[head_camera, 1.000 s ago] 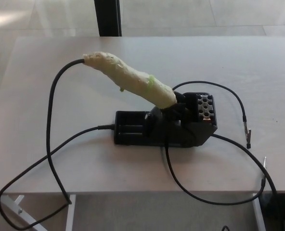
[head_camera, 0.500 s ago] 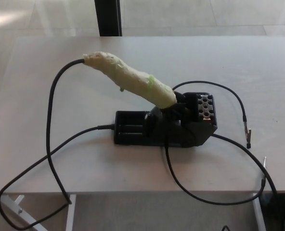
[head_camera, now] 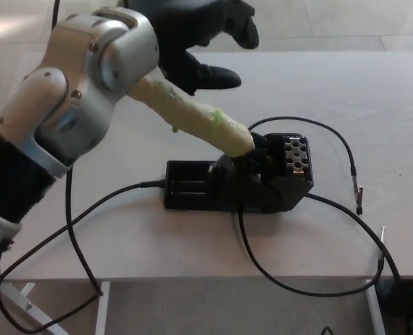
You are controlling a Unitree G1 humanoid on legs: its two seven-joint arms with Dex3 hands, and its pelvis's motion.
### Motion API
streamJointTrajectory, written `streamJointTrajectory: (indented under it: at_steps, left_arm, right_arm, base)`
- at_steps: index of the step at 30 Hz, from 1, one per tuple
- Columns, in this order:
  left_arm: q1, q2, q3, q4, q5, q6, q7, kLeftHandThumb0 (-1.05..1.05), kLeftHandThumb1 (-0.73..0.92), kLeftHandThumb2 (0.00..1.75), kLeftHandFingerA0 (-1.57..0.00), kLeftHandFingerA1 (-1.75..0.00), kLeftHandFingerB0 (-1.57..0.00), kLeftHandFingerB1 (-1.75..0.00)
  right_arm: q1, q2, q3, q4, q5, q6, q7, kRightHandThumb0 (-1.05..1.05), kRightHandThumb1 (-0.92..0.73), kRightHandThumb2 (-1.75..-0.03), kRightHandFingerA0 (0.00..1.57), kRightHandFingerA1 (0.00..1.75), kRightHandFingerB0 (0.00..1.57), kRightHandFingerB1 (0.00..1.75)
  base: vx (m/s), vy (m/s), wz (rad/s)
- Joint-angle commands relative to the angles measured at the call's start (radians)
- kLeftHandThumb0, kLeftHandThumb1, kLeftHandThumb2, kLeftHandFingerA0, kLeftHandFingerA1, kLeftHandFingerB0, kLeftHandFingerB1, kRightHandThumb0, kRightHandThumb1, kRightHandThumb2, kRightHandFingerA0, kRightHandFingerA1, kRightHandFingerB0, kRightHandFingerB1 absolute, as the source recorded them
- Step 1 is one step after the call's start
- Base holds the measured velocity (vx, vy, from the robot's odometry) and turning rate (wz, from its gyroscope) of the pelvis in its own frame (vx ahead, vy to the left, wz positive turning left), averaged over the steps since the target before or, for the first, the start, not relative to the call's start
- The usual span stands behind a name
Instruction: Use the left hand of the robot to grab the soldering gun kept on the middle of the table and pull it out of its base and keep it on the left side of the base
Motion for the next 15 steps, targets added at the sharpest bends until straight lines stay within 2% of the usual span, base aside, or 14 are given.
streamJointTrajectory:
  at_steps: [1, 4, 5, 6, 7, 10, 11, 12, 13, 14, 15]
  left_arm:
    - [0.021, 0.031, -0.023, -0.017, 0.089, -0.046, -0.053, -0.73, 0.89, 0.67, -0.42, -0.59, -0.42, -0.47]
    - [0.022, 0.059, -0.044, -0.029, 0.132, -0.059, -0.079, -0.73, 0.91, 0.67, -0.41, -0.59, -0.41, -0.48]
    - [0.022, 0.09, -0.054, -0.029, 0.15, -0.08, -0.099, -0.76, 0.92, 0.7, -0.41, -0.55, -0.42, -0.46]
    - [0.019, 0.109, -0.064, -0.025, 0.166, -0.095, -0.114, -0.79, 0.92, 0.72, -0.42, -0.55, -0.44, -0.45]
    - [0.023, 0.119, -0.061, -0.021, 0.166, -0.109, -0.114, -0.8, 0.92, 0.71, -0.44, -0.55, -0.47, -0.45]
    - [0.02, 0.128, -0.06, -0.031, 0.17, -0.067, -0.183, -0.83, 0.92, 0.77, -0.38, -0.55, -0.41, -0.44]
    - [0.019, 0.135, -0.06, -0.035, 0.173, -0.066, -0.208, -0.8, 0.92, 0.75, -0.36, -0.53, -0.4, -0.43]
    - [0.031, 0.156, -0.051, -0.052, 0.175, -0.082, -0.212, -0.79, 0.92, 0.72, -0.39, -0.54, -0.43, -0.44]
    - [0.033, 0.158, -0.049, -0.055, 0.176, -0.084, -0.214, -0.79, 0.92, 0.72, -0.39, -0.54, -0.43, -0.44]
    - [0.032, 0.164, -0.052, -0.065, 0.185, -0.08, -0.236, -0.82, 0.92, 0.77, -0.36, -0.54, -0.37, -0.42]
    - [0.027, 0.175, -0.062, -0.081, 0.195, -0.07, -0.279, -0.82, 0.82, 1.21, -0.29, -0.58, -0.28, -0.51]
  right_arm:
    - [-0.003, -0.033, 0.005, -0.007, 0.013, -0.001, -0.005, -0.49, -0.66, -0.61, 0.32, 0.6, 0.29, 0.33]
    - [-0.004, -0.04, 0.018, -0.015, 0.006, -0.006, -0.006, -0.5, -0.66, -0.61, 0.32, 0.59, 0.29, 0.33]
    - [-0.008, -0.045, 0.023, -0.008, 0.001, -0.006, -0.01, -0.55, -0.51, -0.83, 0.29, 0.6, 0.23, 0.45]
    - [-0.011, -0.046, 0.025, -0.003, 0.002, -0.004, -0.012, -0.55, -0.51, -0.83, 0.28, 0.6, 0.22, 0.45]
    - [-0.011, -0.046, 0.029, -0.003, -0.001, -0.007, -0.014, -0.51, -0.66, -0.61, 0.32, 0.58, 0.28, 0.32]
    - [-0.016, -0.054, 0.032, 0.004, 0.001, -0.01, -0.01, -0.5, -0.66, -0.6, 0.32, 0.57, 0.28, 0.32]
    - [-0.019, -0.054, 0.03, 0.004, 0.005, -0.006, -0.01, -0.54, -0.51, -0.82, 0.28, 0.6, 0.22, 0.45]
    - [-0.023, -0.052, 0.032, -0.003, 0.005, -0.003, -0.01, -0.5, -0.66, -0.61, 0.33, 0.59, 0.29, 0.32]
    - [-0.024, -0.052, 0.033, -0.003, 0.005, -0.003, -0.01, -0.5, -0.66, -0.61, 0.33, 0.59, 0.29, 0.32]
    - [-0.026, -0.052, 0.031, -0.003, 0.008, 0.0, -0.011, -0.55, -0.5, -0.82, 0.29, 0.61, 0.23, 0.45]
    - [-0.029, -0.052, 0.028, -0.003, 0.012, 0.004, -0.011, -0.5, -0.64, -0.6, 0.3, 0.58, 0.29, 0.33]
  base:
    - [0.0, 0.0, 0.0]
    - [0.0, 0.0, 0.0]
    - [0.0, 0.0, 0.0]
    - [0.0, 0.0, 0.0]
    - [0.0, 0.0, 0.0]
    - [0.0, 0.0, 0.0]
    - [0.0, 0.0, 0.0]
    - [0.0, 0.0, 0.0]
    - [0.0, 0.0, 0.0]
    - [0.0, 0.0, 0.0]
    - [0.0, 0.0, 0.0]
